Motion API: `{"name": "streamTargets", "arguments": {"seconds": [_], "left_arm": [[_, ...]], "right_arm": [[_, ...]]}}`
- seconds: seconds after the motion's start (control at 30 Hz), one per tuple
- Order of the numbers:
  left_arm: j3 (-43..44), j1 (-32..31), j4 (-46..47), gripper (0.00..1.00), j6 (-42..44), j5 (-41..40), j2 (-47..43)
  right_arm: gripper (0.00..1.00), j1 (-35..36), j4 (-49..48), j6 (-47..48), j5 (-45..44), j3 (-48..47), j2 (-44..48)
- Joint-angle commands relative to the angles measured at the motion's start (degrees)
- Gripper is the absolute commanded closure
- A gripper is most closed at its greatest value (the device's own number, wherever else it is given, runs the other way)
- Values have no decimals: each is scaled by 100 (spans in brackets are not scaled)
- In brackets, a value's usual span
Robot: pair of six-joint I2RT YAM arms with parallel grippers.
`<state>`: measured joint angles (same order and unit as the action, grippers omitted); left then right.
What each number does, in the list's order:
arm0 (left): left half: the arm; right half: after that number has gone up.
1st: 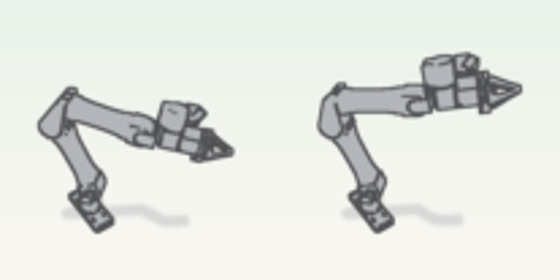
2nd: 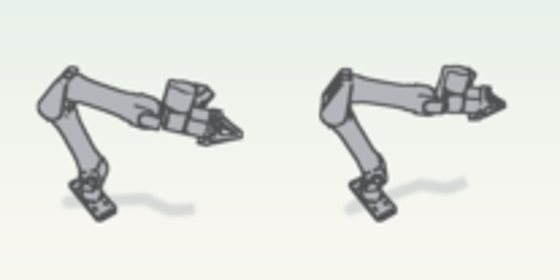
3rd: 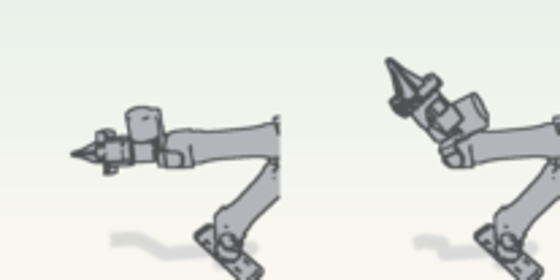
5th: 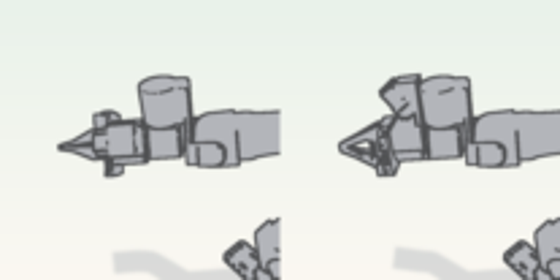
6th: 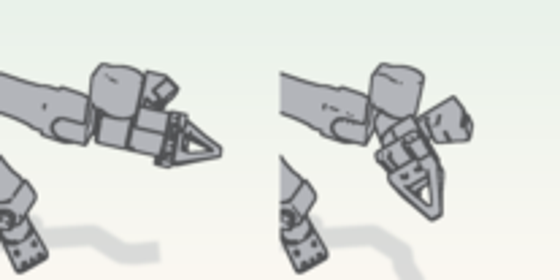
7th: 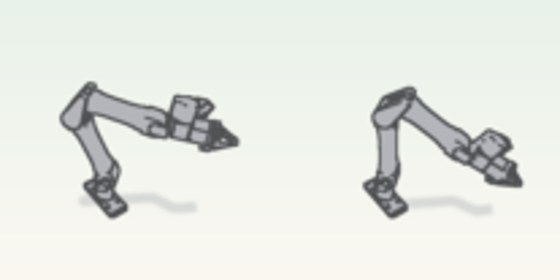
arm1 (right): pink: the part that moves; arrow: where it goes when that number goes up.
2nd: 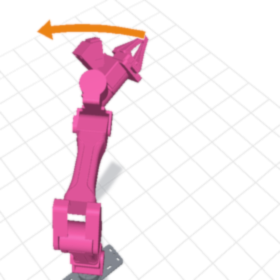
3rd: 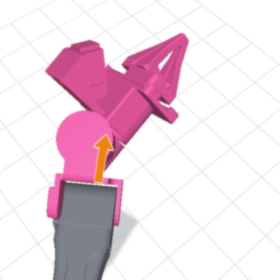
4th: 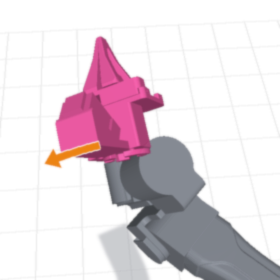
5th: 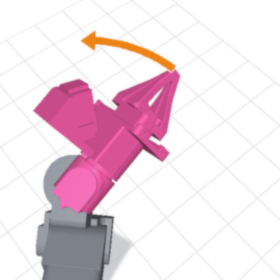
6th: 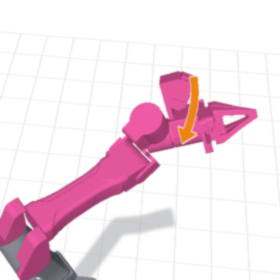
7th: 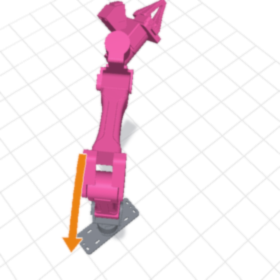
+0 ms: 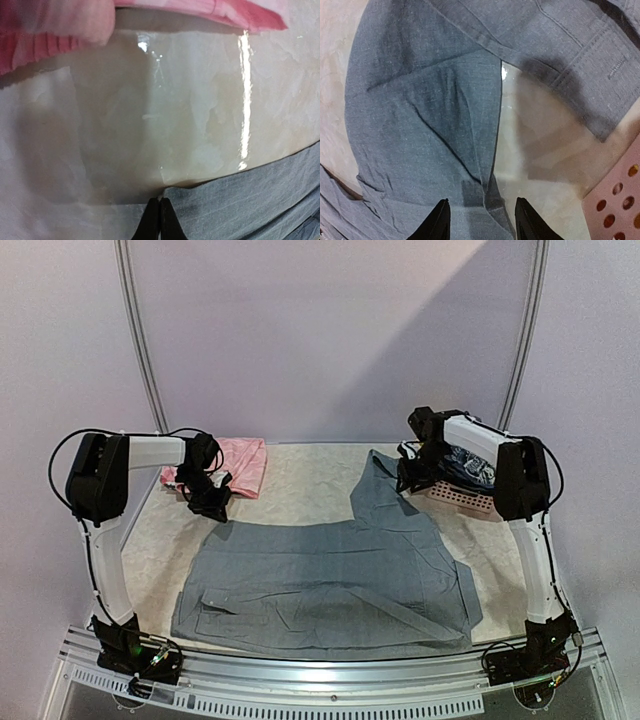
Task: Fold and stack the mixed laundry pile
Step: Fold the 1/3-folded shirt at the center of the board.
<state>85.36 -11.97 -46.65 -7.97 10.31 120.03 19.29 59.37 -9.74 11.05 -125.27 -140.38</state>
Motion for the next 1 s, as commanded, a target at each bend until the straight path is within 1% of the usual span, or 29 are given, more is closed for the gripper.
{"name": "streamTargets", "arguments": {"seconds": [0.0,0.17,0.3,0.47,0.53,0.63,0.7,0.87,0.9,0.97], "left_arm": [[104,-51,-127,100,3,51,-9],[97,-51,-155,100,-1,31,-7],[95,-43,-176,100,1,17,-26],[60,-41,-164,100,-11,8,-61],[59,-40,-171,100,-16,12,-52],[59,-42,-172,100,-14,21,-67],[59,-41,-180,100,-20,23,-84],[35,-40,-140,100,-65,58,-131],[26,-38,-135,100,-75,61,-131],[3,-42,-112,100,-83,87,-145]], "right_arm": [[58,68,-153,107,-223,-263,-322],[64,165,-132,245,-422,-495,-565],[72,188,-137,288,-602,-553,-704],[74,245,-124,335,-720,-557,-834],[73,321,-103,418,-795,-574,-872],[66,423,-54,489,-877,-590,-863],[63,467,-49,490,-922,-586,-761],[60,472,-242,373,-1071,-607,-328],[60,472,-256,368,-1249,-630,-261],[59,479,-240,380,-1275,-671,-235]]}}
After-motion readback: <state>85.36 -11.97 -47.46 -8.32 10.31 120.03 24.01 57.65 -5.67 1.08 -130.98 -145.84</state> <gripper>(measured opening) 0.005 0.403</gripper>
